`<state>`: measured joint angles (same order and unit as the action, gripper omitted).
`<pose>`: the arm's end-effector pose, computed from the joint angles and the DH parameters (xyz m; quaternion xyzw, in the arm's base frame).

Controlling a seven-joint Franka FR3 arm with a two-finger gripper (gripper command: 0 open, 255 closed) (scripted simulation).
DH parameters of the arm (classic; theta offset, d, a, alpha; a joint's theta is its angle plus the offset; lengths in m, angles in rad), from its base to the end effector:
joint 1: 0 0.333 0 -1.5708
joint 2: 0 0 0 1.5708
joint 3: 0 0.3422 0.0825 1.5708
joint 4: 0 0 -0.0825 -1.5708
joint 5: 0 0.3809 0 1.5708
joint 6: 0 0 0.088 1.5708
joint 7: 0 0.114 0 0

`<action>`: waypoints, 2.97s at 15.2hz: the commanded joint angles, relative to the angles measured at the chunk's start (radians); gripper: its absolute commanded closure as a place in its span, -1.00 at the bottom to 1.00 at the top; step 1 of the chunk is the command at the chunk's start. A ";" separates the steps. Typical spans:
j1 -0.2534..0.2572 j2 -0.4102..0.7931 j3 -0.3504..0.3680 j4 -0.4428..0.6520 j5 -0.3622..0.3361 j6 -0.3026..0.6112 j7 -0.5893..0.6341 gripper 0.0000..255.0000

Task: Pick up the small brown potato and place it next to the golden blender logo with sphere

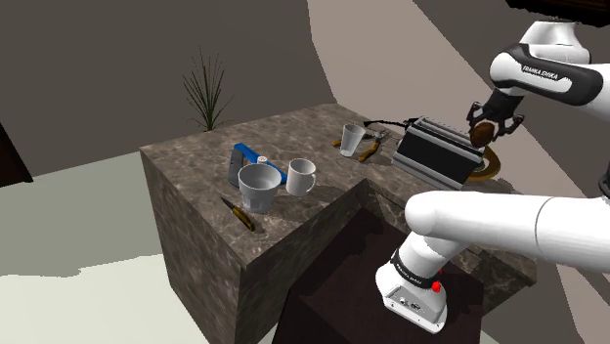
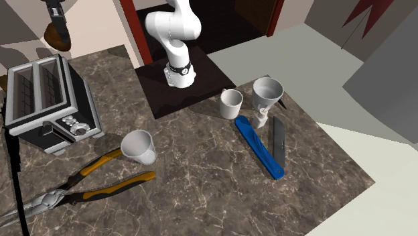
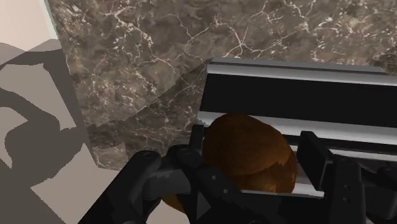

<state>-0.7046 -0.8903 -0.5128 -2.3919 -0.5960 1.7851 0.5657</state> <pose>0.0084 -0.3380 0.5902 0.6929 -0.7058 0.0797 0.1241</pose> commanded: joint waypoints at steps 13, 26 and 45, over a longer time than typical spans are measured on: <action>0.054 0.143 -0.379 0.263 -0.088 0.082 -0.330 1.00; 0.049 0.142 -0.473 0.139 -0.151 0.225 -0.309 1.00; 0.077 0.198 -0.654 -0.025 -0.264 0.472 -0.251 1.00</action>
<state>-0.6362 -0.7016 -1.1476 -2.4119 -0.8529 2.2375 0.3117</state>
